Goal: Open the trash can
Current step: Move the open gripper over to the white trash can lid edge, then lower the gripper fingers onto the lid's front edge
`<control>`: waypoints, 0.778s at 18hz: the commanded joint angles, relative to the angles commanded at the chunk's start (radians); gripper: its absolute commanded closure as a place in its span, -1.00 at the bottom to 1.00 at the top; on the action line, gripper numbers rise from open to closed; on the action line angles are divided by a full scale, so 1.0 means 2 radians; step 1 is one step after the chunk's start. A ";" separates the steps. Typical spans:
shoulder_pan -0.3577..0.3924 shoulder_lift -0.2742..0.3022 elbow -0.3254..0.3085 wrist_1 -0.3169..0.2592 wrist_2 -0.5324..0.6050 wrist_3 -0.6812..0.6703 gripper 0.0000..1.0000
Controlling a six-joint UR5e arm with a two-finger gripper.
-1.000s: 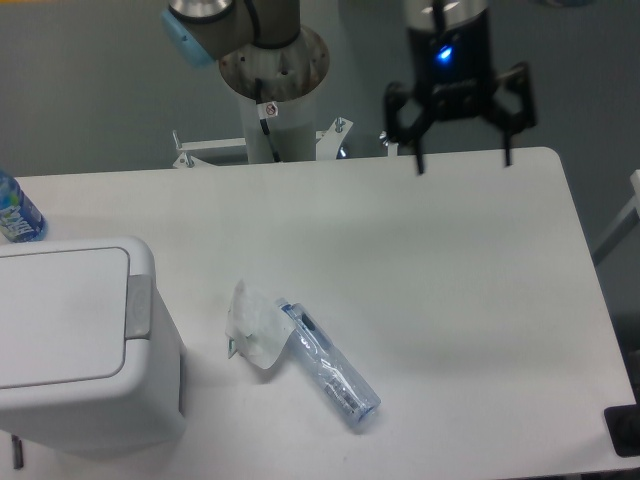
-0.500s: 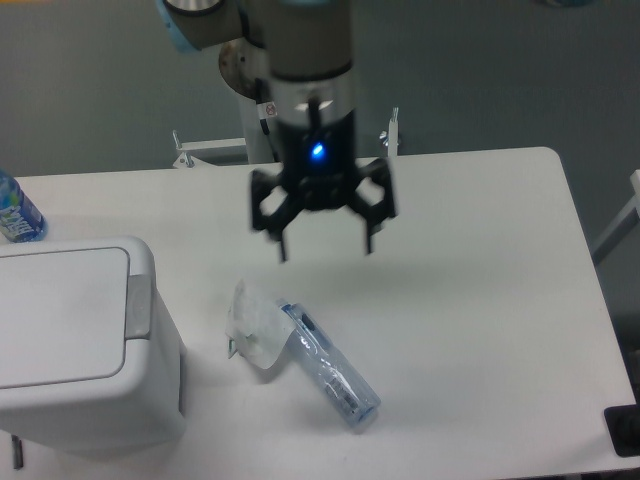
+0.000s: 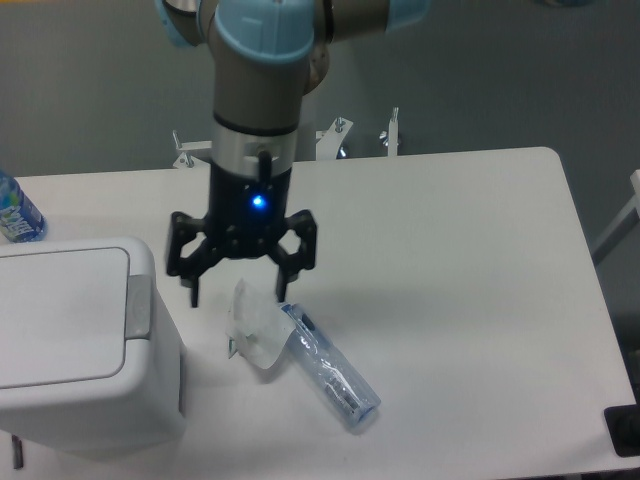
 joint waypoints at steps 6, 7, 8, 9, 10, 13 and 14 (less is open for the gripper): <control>-0.008 -0.005 0.000 0.000 -0.001 -0.035 -1.00; -0.008 -0.005 0.000 0.000 -0.002 -0.035 -1.00; -0.008 -0.005 0.000 0.000 -0.002 -0.035 -1.00; -0.010 -0.008 0.000 0.000 -0.002 -0.036 -1.00; -0.011 -0.008 0.000 0.000 -0.002 -0.036 -1.00; -0.011 -0.009 -0.001 0.000 -0.002 -0.036 -1.00; -0.012 -0.009 -0.001 0.000 -0.002 -0.036 -1.00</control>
